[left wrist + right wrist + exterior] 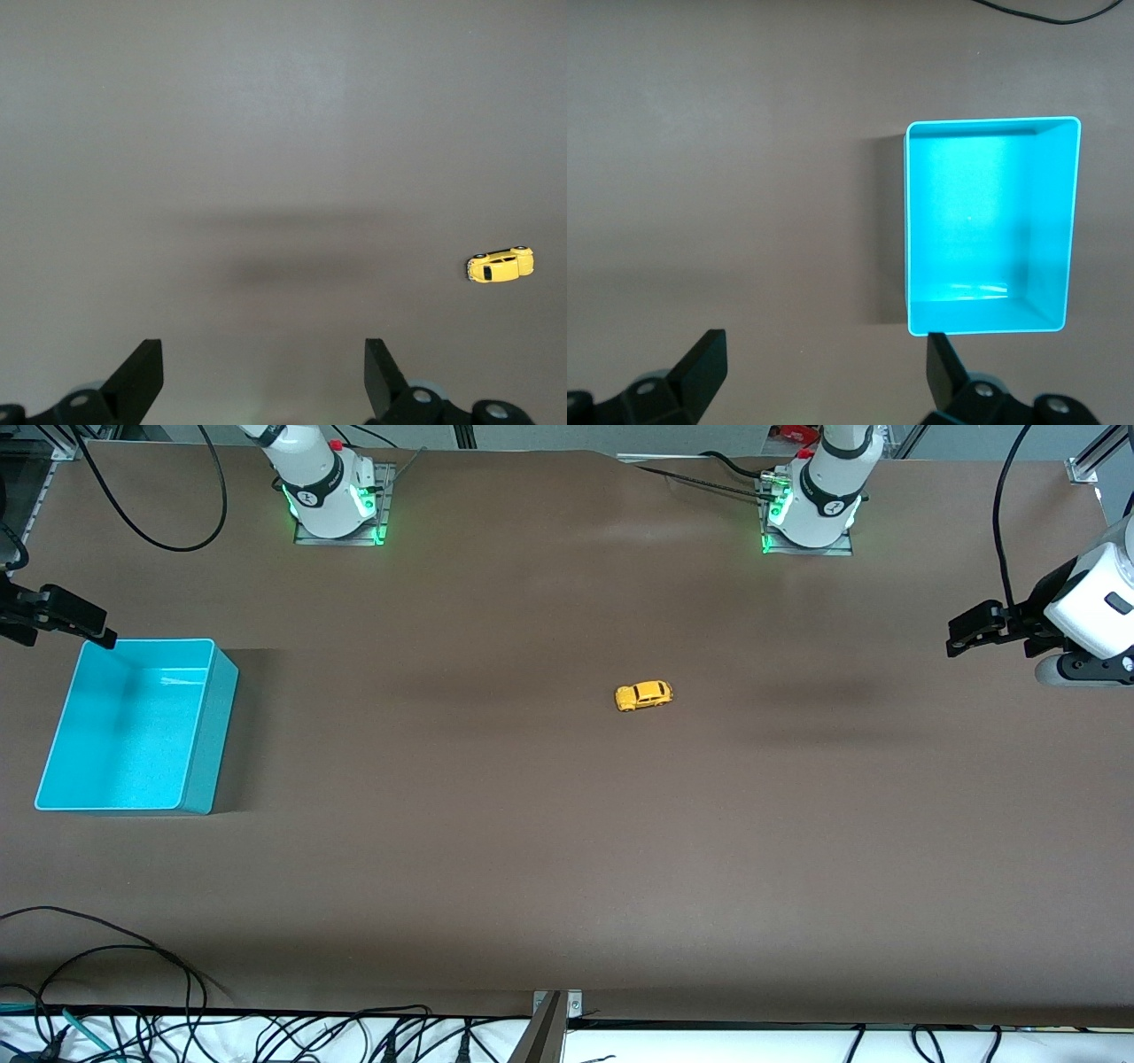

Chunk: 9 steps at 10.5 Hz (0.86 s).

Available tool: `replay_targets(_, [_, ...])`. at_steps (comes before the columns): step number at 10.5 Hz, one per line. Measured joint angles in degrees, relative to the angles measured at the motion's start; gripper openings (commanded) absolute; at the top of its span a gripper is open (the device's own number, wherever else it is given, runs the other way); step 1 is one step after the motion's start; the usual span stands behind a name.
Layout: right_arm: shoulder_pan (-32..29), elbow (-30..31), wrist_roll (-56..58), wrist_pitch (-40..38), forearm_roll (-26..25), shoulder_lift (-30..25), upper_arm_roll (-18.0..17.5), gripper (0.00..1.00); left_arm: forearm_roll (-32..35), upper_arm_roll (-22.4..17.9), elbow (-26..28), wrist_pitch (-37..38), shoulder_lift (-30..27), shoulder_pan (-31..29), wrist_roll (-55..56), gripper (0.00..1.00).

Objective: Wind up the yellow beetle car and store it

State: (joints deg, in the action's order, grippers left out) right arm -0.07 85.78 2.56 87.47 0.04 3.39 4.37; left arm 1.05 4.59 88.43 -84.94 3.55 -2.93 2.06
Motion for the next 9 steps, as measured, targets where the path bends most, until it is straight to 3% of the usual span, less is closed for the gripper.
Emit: replay_targets(9, [-0.11, -0.23, -0.11, 2.0, 0.0, 0.09, 0.11, 1.0, 0.0, 0.04, 0.0, -0.59, 0.01, -0.21, 0.0, 1.0])
